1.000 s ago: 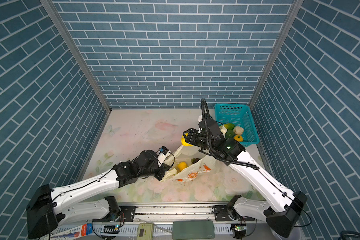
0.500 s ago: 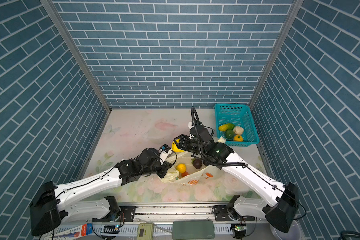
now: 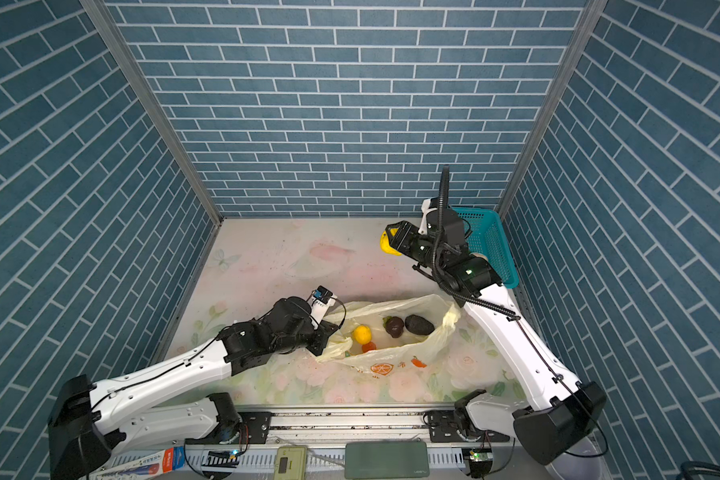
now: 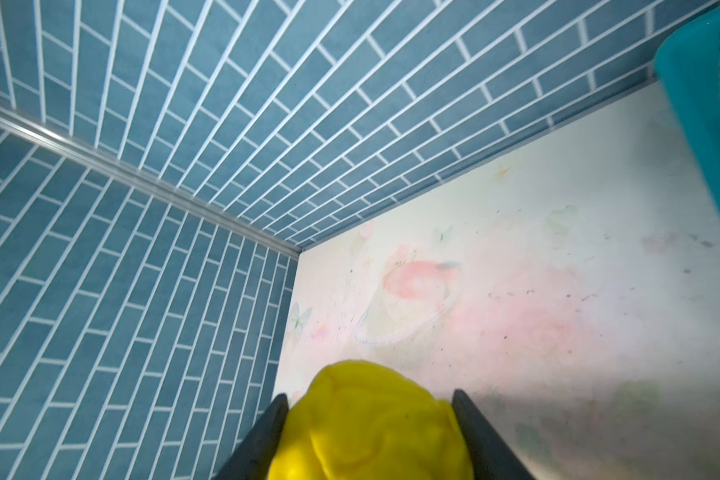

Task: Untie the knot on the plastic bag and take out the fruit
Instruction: 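Lift the yellow mango out and carry it to the teal basket, then open the right gripper to drop the mango into the basket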

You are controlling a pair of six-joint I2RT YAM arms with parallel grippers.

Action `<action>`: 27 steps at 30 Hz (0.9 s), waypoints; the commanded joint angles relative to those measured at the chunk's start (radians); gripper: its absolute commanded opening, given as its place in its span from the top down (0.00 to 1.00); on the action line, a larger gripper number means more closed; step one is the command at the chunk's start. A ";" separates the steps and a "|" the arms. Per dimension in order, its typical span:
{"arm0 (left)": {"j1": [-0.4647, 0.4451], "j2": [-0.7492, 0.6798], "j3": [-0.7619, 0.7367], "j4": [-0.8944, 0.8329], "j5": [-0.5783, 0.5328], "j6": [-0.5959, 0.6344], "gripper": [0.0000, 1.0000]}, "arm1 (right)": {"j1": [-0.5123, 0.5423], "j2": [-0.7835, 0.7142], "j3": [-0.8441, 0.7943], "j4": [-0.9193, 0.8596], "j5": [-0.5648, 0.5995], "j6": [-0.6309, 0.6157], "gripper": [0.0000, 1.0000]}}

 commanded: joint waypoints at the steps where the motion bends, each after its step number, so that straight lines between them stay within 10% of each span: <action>1: 0.004 -0.041 -0.005 -0.050 -0.064 -0.018 1.00 | -0.110 0.038 0.045 -0.028 -0.049 -0.085 0.41; 11: 0.005 -0.116 0.012 -0.143 -0.153 -0.015 1.00 | -0.413 0.277 -0.040 0.140 -0.094 -0.190 0.41; 27: 0.004 -0.146 0.023 -0.189 -0.183 -0.031 1.00 | -0.464 0.601 0.115 0.057 0.060 -0.306 0.18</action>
